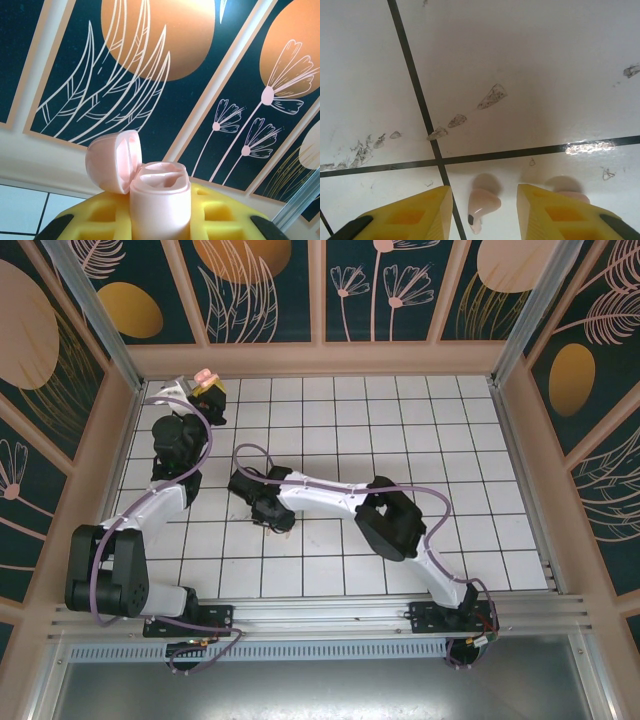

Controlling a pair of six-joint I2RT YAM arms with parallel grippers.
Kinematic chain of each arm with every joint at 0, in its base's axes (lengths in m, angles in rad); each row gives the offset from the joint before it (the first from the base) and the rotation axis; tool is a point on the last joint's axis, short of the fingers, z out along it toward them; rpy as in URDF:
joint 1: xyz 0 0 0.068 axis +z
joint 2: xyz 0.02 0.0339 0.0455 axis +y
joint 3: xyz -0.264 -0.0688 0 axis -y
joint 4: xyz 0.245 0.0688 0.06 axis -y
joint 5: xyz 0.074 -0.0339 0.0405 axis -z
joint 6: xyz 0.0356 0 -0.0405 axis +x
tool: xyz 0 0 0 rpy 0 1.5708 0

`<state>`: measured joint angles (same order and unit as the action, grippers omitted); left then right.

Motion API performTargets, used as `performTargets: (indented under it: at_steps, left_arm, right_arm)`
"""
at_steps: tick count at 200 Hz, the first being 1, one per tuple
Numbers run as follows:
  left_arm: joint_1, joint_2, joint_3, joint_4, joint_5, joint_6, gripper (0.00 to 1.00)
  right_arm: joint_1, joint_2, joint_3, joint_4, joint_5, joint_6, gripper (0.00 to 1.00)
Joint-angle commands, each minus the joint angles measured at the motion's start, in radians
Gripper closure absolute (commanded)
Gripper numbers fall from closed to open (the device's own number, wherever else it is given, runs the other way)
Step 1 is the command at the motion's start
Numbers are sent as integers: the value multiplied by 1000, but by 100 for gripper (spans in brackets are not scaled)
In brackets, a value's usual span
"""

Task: Insert the wireless bluetooth earbuds into the charging case

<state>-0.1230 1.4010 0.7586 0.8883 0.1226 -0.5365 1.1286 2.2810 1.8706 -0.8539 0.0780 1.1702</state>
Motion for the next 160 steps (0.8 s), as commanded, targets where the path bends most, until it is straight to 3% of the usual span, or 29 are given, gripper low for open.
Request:
performTargets:
  at_steps: [1,160]
  left_arm:
    - [8,4,-9,61,14,-8,100]
    - [11,0,-27,81,14,-17,100]
  right_arm:
    - [11,26,47,-40,-5,17,60]
    - [16,78,73,-57,-18,4,64]
